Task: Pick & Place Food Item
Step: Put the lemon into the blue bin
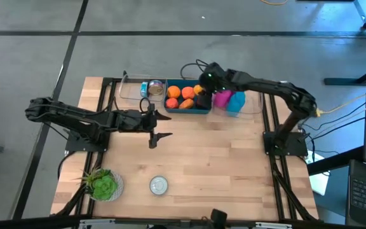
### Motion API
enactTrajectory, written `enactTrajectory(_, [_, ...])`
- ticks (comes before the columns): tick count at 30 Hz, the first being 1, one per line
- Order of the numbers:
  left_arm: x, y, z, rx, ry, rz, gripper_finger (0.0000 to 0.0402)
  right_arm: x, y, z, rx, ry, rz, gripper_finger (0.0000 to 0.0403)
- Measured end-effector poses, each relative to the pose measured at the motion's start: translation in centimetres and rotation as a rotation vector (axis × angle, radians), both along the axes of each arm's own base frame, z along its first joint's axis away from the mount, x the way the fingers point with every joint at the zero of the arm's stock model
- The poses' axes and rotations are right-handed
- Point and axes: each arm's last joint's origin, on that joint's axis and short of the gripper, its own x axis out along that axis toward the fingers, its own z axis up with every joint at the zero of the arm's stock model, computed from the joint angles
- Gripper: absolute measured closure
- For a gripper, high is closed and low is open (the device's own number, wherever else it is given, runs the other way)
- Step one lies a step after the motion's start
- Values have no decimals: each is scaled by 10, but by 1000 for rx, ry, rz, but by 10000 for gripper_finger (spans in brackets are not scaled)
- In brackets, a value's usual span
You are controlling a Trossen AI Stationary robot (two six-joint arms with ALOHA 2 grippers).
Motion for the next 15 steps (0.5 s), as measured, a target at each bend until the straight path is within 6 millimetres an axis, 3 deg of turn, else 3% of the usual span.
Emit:
enactTrajectory(7, [1,-1,-1,-5,4,-21,104,14,-29,-12,30,134,9,230])
enactTrajectory(15, [1,-1,-1,-4,5,-21,105,15,-53,-23,57,195,-20,230])
